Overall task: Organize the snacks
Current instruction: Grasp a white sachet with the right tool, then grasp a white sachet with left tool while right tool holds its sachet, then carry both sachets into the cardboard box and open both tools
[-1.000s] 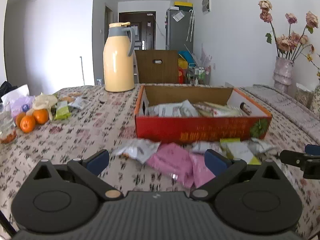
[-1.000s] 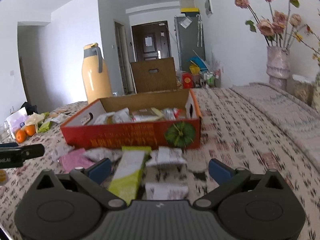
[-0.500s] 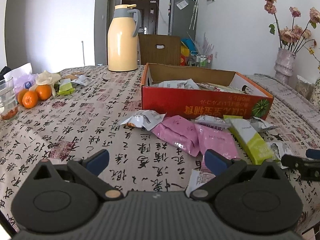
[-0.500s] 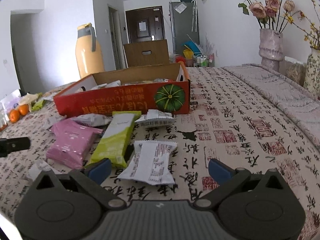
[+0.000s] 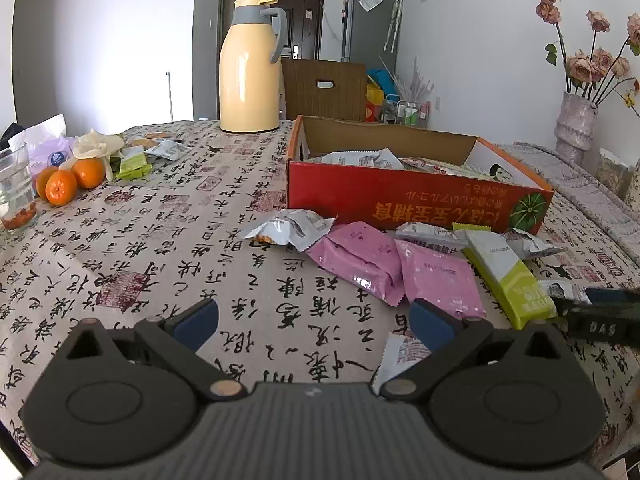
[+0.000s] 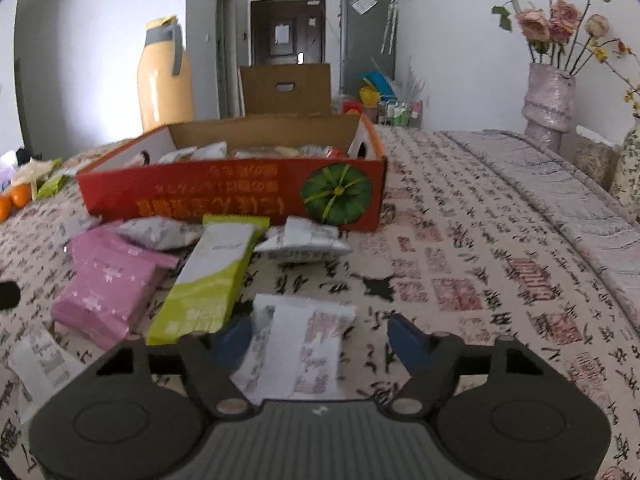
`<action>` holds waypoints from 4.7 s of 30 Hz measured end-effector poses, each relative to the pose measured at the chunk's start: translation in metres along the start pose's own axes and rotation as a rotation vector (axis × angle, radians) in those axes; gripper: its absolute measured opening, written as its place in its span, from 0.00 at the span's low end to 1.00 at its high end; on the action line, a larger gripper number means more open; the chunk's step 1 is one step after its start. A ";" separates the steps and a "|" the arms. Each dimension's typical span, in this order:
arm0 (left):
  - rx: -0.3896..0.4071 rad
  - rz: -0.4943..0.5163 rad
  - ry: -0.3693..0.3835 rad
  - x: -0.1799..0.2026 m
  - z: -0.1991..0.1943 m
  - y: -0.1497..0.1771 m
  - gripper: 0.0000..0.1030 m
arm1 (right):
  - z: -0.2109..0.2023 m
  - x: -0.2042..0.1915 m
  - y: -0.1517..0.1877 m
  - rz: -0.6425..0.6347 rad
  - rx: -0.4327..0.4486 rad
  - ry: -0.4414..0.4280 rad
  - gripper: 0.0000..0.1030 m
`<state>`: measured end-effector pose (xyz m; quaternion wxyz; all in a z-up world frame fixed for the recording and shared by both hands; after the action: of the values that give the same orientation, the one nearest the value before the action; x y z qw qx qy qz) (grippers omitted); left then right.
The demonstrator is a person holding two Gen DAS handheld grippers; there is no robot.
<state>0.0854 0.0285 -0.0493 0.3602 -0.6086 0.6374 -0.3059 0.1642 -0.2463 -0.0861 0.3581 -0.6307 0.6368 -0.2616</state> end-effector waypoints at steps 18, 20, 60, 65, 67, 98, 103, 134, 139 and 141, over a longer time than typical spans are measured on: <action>-0.001 0.025 0.083 0.019 -0.006 -0.005 1.00 | -0.041 0.012 0.009 0.046 0.125 -0.084 0.38; -0.008 0.048 0.107 0.027 -0.006 -0.005 1.00 | -0.047 0.014 0.011 0.048 0.131 -0.088 0.38; -0.084 0.115 0.131 0.070 0.003 0.022 0.57 | -0.070 0.005 0.038 0.033 0.115 -0.175 0.39; -0.074 0.107 0.147 0.068 -0.002 0.024 0.45 | -0.075 0.002 0.040 0.027 0.118 -0.180 0.39; -0.070 0.104 0.149 0.067 -0.004 0.025 0.44 | -0.076 0.001 0.040 0.024 0.119 -0.183 0.39; 0.154 0.104 0.112 0.056 -0.014 -0.060 0.45 | -0.062 -0.015 -0.024 -0.010 0.253 -0.184 0.39; 0.177 0.102 0.096 0.055 0.001 -0.084 0.45 | -0.048 -0.020 -0.046 -0.021 0.277 -0.187 0.39; 0.134 0.058 0.031 0.046 0.130 -0.165 0.45 | 0.081 -0.034 -0.145 -0.031 0.300 -0.165 0.39; 0.093 0.057 0.042 0.044 0.145 -0.157 0.45 | 0.092 -0.026 -0.142 -0.013 0.267 -0.158 0.39; 0.085 0.059 0.047 0.044 0.148 -0.155 0.45 | 0.092 -0.027 -0.140 -0.018 0.266 -0.154 0.39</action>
<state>0.2949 -0.0192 -0.0062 0.3795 -0.5666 0.6497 -0.3360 0.3220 -0.2182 -0.0286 0.4841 -0.6016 0.5615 -0.2975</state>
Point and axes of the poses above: each gripper's, at about its wrist camera, not at the fingertips, and z roughly the way its jaws point, x to its right, y to its underside, the point moved 2 cm from there along z, roughly the way its jaws point, and after that the axes turned 9 degrees about z, right-handed, at the moved point
